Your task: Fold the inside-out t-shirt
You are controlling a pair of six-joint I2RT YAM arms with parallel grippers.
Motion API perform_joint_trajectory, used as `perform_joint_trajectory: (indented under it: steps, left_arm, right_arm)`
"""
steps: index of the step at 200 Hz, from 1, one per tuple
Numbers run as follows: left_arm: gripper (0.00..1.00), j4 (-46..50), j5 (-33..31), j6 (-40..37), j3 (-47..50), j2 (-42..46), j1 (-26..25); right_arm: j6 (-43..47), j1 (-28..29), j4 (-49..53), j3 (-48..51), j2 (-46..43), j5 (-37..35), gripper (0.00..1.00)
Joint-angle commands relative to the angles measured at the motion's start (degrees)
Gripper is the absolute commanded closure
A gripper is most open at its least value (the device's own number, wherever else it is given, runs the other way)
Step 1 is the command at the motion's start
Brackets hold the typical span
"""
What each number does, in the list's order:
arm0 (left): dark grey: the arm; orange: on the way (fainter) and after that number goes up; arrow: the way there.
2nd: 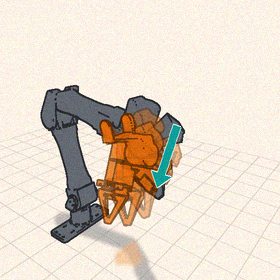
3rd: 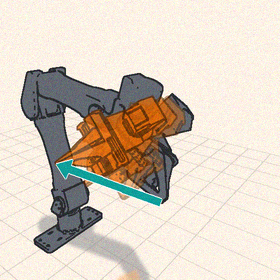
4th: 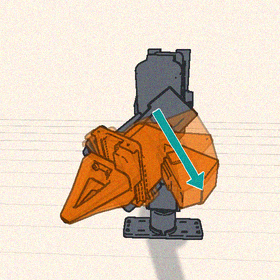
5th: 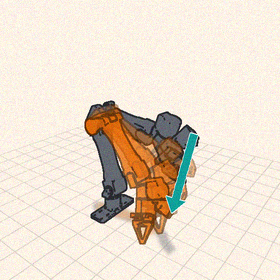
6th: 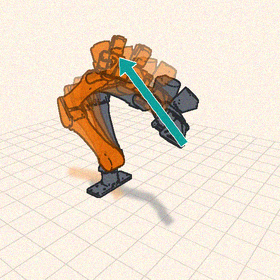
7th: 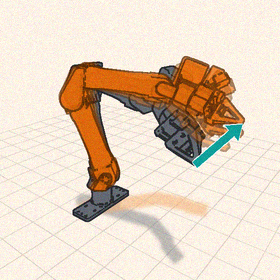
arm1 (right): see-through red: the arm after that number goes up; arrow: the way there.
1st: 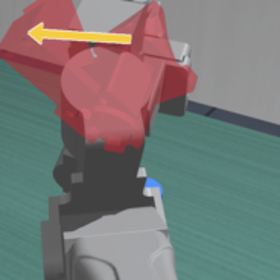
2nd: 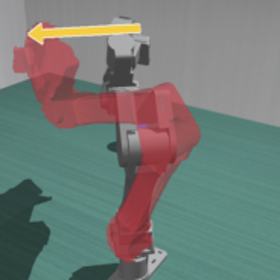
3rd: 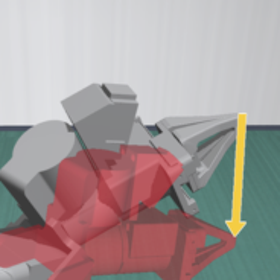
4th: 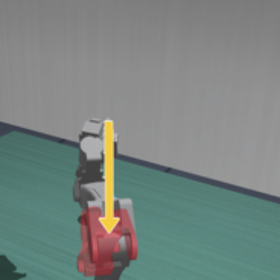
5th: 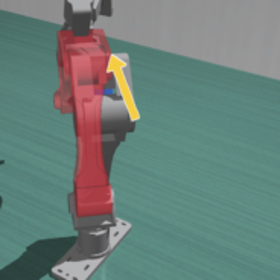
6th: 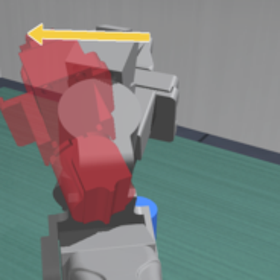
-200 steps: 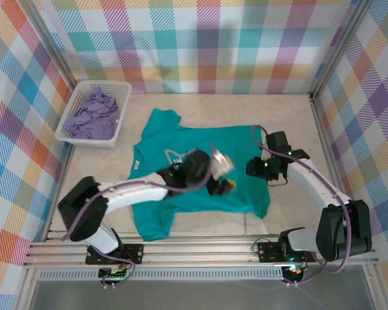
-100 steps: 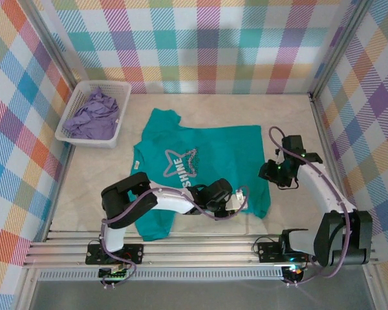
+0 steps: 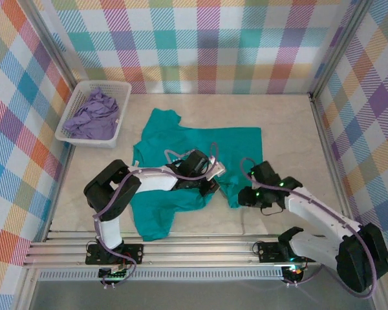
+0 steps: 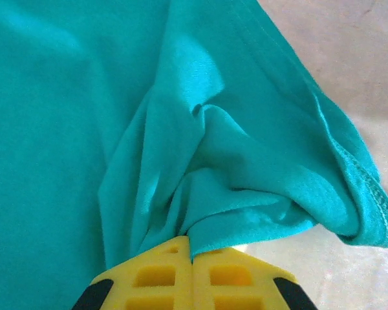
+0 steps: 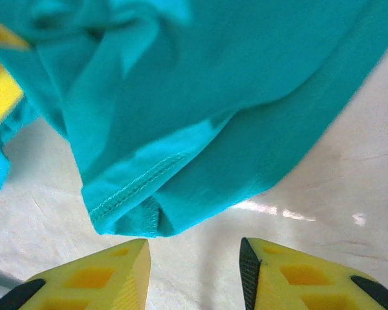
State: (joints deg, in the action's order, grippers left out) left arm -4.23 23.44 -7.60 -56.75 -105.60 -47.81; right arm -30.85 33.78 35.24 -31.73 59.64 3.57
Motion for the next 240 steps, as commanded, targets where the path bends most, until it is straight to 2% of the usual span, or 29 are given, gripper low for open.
perform_joint_trajectory:
  steps: [1, 20, 35, 55, 69, 81, 100, 119, 138, 169, 197, 240]
  left_arm:
    - [1.0, 2.7, 5.9, 3.2, -1.1, 0.7, 0.3]
    - [1.0, 2.6, 6.5, 3.8, -1.3, 0.4, 0.3]
    - [1.0, 2.3, 6.8, 4.1, -1.2, 0.4, 0.3]
    - [1.0, 3.0, 7.3, 4.1, -1.2, 0.8, 0.4]
    - [1.0, 4.0, 8.1, 4.2, -0.8, 1.5, 1.1]
    - [1.0, 3.7, 9.8, 4.7, 0.0, 2.3, 2.0]
    - [1.0, 2.4, 12.3, 6.4, 1.1, 3.4, 3.3]
    - [1.0, 1.6, 13.6, 7.6, 1.1, 3.0, 3.5]
    - [1.0, 0.9, 14.0, 9.1, 0.5, 2.0, 3.6]
    - [1.0, 0.4, 14.5, 10.8, 0.1, 1.1, 3.5]
    - [1.0, 0.8, 15.0, 11.5, -0.4, 0.7, 3.6]
    - [1.0, 1.7, 16.5, 11.7, -0.9, 0.9, 3.5]
  right_arm:
    - [-3.8, 6.4, -9.5, 1.0, 0.8, -4.3, 0.57]
    - [-5.4, 10.8, -14.3, 1.7, 3.6, -5.6, 0.54]
    - [-6.0, 11.7, -16.8, 1.9, 7.1, -6.6, 0.54]
    - [-6.2, 11.1, -10.6, -0.8, 10.1, -14.4, 0.66]
    - [-5.0, 8.0, -5.0, -3.0, 9.8, -18.9, 0.79]
    - [-3.4, 3.4, -4.3, -3.2, 8.9, -17.9, 0.88]
    - [-0.1, -3.5, -3.5, -4.9, 9.7, -15.3, 0.92]
    - [2.5, -7.2, -1.7, -8.0, 12.3, -13.5, 0.92]
    - [4.1, -8.1, 0.1, -10.1, 13.6, -10.9, 0.9]
    - [2.0, -7.8, 0.6, -9.0, 11.2, -6.3, 0.77]
    - [0.0, -5.8, 0.2, -6.2, 9.8, -6.3, 0.65]
    - [-1.0, -2.9, -3.1, -4.7, 12.3, -8.2, 0.59]
